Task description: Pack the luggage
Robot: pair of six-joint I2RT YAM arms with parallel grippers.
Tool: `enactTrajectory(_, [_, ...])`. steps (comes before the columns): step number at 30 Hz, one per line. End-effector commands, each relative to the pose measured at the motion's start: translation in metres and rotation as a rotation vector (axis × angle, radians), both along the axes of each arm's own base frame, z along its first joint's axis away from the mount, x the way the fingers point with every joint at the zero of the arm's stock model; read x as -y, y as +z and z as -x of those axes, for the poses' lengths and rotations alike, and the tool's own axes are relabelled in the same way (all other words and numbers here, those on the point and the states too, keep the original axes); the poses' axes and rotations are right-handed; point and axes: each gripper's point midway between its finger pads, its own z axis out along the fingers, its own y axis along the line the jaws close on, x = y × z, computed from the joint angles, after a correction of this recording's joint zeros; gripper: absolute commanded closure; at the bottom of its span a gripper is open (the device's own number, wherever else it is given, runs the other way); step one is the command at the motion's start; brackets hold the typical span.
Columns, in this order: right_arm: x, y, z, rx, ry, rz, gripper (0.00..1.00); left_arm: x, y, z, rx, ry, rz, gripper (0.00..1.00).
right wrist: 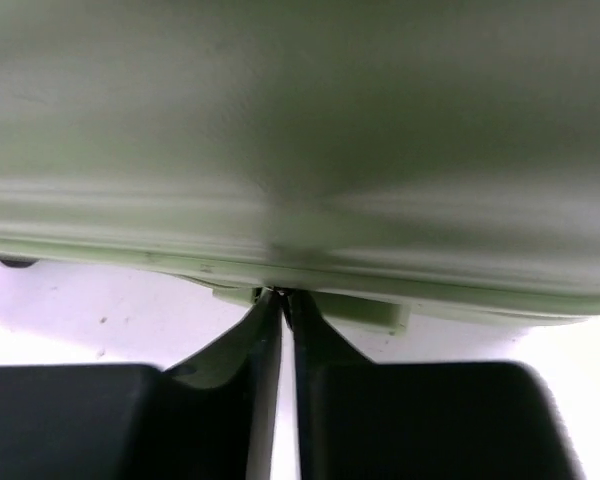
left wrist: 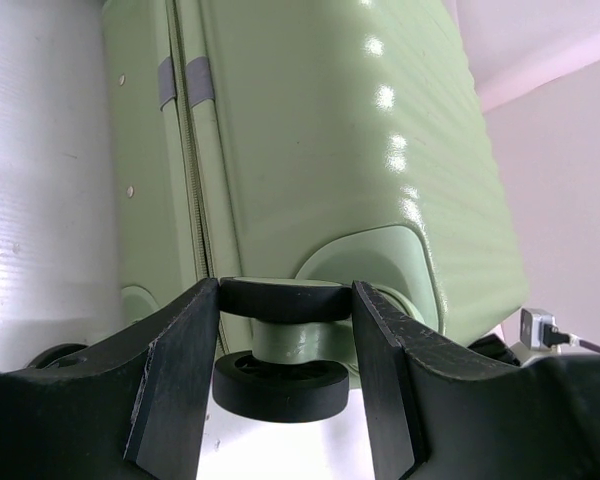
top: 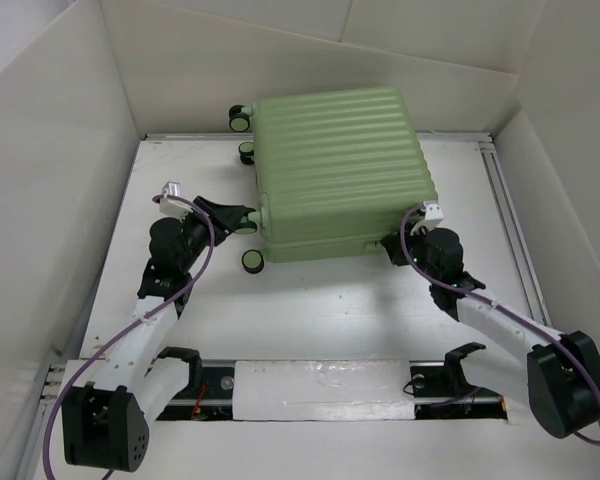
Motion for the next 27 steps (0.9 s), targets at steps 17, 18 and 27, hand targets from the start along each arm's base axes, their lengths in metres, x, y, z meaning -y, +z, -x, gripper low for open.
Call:
enactTrajectory(17, [-0.165,0.06,0.061,0.079,0.131,-0.287,1.0,0.085,0.068,0.021,0.221,-0.246,0.077,1.0])
enactTrajectory(18, [-0.179,0.047,0.065,0.054,0.147,-0.256,1.0,0.087,0.07,0.022,0.222,-0.256,0.092,1.0])
enactTrajectory(27, [-0.33,0.057,0.099,0.059,0.327,-0.246,1.0,0.123,0.073,0.058,0.206,-0.406,0.139,1.0])
